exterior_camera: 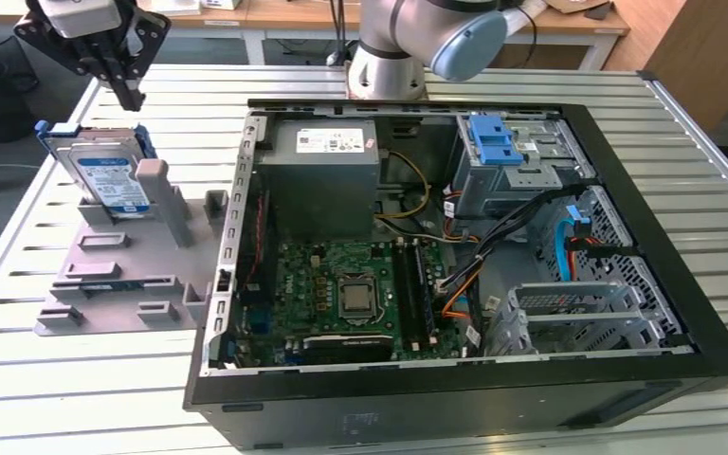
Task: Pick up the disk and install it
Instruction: 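Reach for the disk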
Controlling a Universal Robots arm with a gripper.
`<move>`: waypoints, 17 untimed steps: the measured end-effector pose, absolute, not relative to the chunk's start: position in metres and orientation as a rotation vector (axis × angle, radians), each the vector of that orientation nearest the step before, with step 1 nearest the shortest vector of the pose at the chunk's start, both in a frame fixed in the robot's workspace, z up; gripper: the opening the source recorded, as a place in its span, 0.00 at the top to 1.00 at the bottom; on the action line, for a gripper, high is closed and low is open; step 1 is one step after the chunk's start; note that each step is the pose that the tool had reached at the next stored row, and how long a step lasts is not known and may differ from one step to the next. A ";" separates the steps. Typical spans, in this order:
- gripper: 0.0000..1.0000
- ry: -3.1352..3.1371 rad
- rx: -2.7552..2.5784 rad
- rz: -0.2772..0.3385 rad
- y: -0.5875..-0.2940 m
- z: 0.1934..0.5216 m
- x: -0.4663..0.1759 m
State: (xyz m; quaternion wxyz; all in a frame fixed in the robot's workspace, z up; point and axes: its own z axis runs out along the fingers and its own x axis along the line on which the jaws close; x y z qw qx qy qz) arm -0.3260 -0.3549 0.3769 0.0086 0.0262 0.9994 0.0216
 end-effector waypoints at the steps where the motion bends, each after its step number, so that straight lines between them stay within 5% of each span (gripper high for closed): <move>1: 0.89 3.123 0.078 0.068 -0.354 0.377 -0.328; 17: 0.89 3.125 0.000 0.068 -0.349 0.374 -0.342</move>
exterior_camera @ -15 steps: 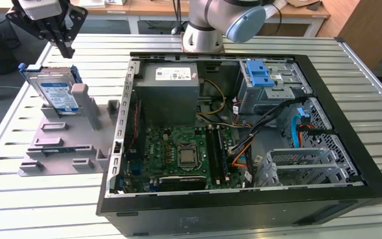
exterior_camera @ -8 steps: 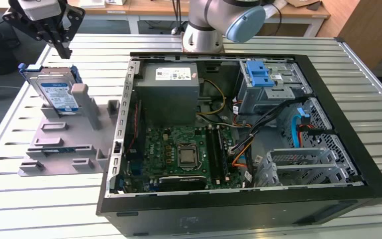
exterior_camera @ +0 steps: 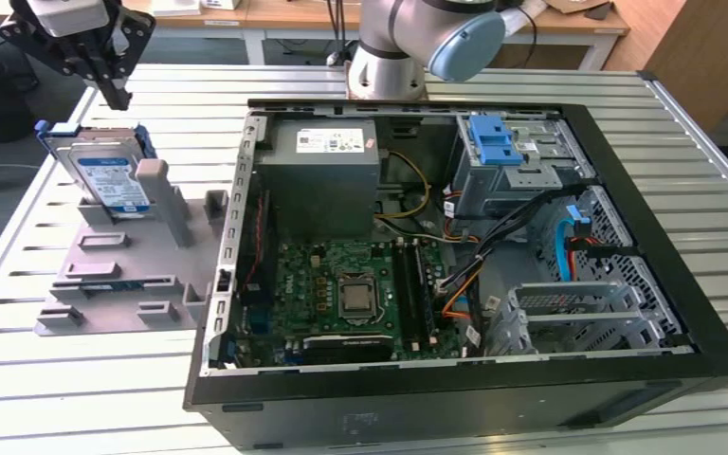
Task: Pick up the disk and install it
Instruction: 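Reach for the disk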
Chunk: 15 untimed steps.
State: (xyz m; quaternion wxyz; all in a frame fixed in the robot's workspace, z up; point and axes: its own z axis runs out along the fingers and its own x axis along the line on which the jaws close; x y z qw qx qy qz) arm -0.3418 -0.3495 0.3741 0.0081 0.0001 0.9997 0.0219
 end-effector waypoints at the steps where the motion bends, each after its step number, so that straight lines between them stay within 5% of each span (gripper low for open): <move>1: 0.89 3.125 0.000 0.068 -0.349 0.374 -0.342; 15: 0.89 3.125 0.000 0.068 -0.349 0.374 -0.344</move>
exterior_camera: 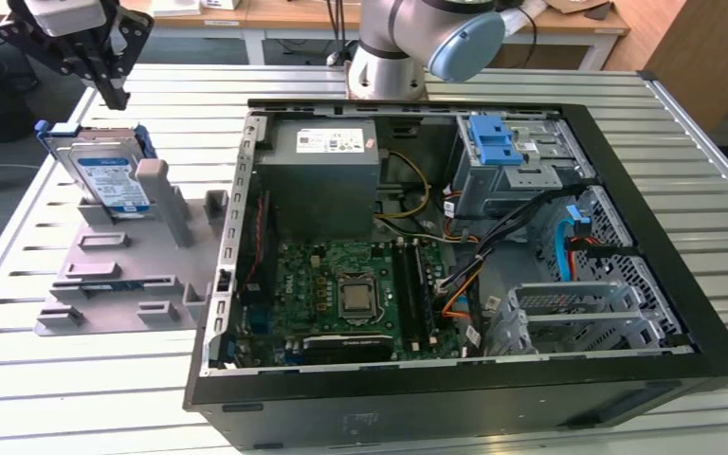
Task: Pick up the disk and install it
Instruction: 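Reach for the disk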
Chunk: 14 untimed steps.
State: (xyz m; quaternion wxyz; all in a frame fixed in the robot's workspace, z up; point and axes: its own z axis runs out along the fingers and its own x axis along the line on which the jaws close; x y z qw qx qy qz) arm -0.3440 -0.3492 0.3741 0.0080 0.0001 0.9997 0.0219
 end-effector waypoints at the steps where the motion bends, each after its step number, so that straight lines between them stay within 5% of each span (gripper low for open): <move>1: 0.89 3.125 0.000 0.068 -0.349 0.374 -0.345; 14: 0.89 3.125 0.000 0.068 -0.349 0.373 -0.368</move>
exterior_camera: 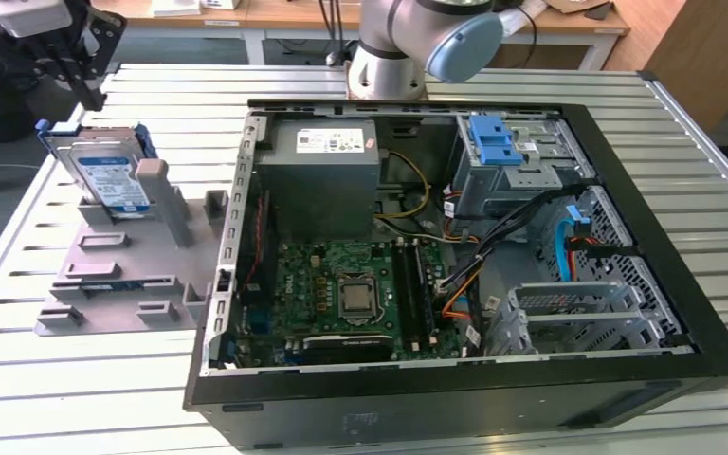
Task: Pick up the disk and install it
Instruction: 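Reach for the disk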
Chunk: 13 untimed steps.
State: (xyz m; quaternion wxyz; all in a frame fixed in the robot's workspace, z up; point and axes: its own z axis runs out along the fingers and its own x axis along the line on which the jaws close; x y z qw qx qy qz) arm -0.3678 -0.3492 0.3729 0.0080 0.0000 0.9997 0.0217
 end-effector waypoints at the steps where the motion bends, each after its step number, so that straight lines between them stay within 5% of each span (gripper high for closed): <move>1: 0.89 3.125 0.000 0.067 -0.349 0.373 -0.370; 13: 0.89 3.129 0.000 0.014 -0.349 0.370 -0.384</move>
